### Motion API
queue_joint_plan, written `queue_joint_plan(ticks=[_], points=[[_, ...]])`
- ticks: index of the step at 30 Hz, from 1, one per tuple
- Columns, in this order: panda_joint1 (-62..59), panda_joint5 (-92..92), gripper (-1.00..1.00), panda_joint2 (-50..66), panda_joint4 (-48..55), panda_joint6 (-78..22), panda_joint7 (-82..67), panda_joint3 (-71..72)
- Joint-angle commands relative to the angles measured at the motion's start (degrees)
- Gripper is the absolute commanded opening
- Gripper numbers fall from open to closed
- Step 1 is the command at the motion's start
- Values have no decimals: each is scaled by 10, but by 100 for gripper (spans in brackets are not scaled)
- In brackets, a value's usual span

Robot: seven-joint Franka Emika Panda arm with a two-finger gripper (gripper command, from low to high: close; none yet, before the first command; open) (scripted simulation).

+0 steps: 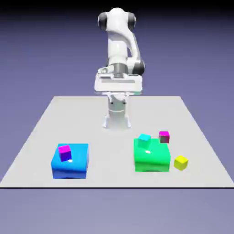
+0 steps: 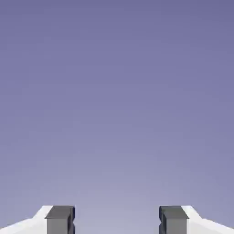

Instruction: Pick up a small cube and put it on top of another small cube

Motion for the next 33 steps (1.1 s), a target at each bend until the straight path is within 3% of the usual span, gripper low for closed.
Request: queue_joint_plan(ticks=[1,26,29,33], points=[[10,-24,0,19,18,-14,-18,13],[195,-587,0,539,364,-403,-363,331],[156,-592,0,590,339,-452,-341,344],[151,-625,0,634,340,-439,-305,314]])
